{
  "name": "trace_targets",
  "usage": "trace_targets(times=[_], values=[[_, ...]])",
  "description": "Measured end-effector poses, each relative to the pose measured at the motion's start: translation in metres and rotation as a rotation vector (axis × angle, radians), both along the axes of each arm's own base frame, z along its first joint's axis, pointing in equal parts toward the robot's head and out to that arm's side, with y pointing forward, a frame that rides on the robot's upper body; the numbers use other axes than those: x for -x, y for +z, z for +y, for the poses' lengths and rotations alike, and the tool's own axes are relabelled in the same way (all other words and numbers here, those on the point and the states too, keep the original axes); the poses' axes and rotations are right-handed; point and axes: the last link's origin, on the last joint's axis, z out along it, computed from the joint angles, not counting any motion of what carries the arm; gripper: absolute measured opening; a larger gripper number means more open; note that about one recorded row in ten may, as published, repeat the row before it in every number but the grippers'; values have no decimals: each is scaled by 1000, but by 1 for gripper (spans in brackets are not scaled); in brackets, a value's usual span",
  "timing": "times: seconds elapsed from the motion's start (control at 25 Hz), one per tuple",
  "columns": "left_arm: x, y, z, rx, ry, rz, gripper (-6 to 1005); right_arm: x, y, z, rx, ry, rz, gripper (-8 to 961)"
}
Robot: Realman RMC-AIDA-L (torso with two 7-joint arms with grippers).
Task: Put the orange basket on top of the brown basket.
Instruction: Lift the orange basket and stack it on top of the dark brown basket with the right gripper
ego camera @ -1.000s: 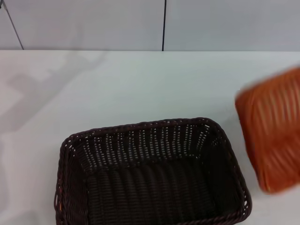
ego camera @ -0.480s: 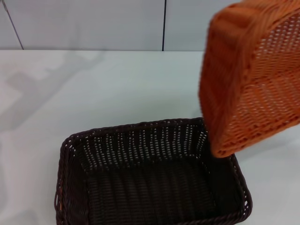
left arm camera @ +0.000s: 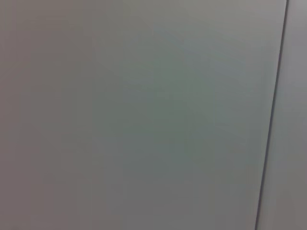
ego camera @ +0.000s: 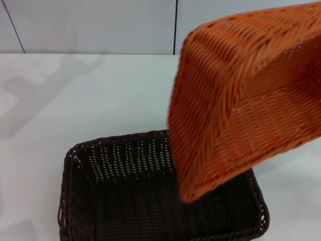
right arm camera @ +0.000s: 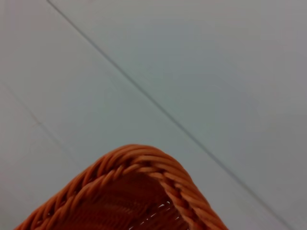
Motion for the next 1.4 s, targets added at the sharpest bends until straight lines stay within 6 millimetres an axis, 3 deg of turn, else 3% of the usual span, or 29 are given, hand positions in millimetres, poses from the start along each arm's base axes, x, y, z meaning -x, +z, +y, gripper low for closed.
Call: trace_targets(times=[0.24, 0.52, 0.84, 1.4], values=[[3, 0, 0, -2, 7, 8, 859, 17, -35, -18, 62, 103, 128, 153], [1, -3, 4, 16, 9, 23, 859, 22, -64, -32, 82, 110, 195, 152], [0, -8, 8, 35, 13, 52, 859, 18, -87, -53, 87, 46, 235, 152], [-9, -26, 20, 80, 33, 89, 859, 3, -126, -72, 190, -115, 174, 152]])
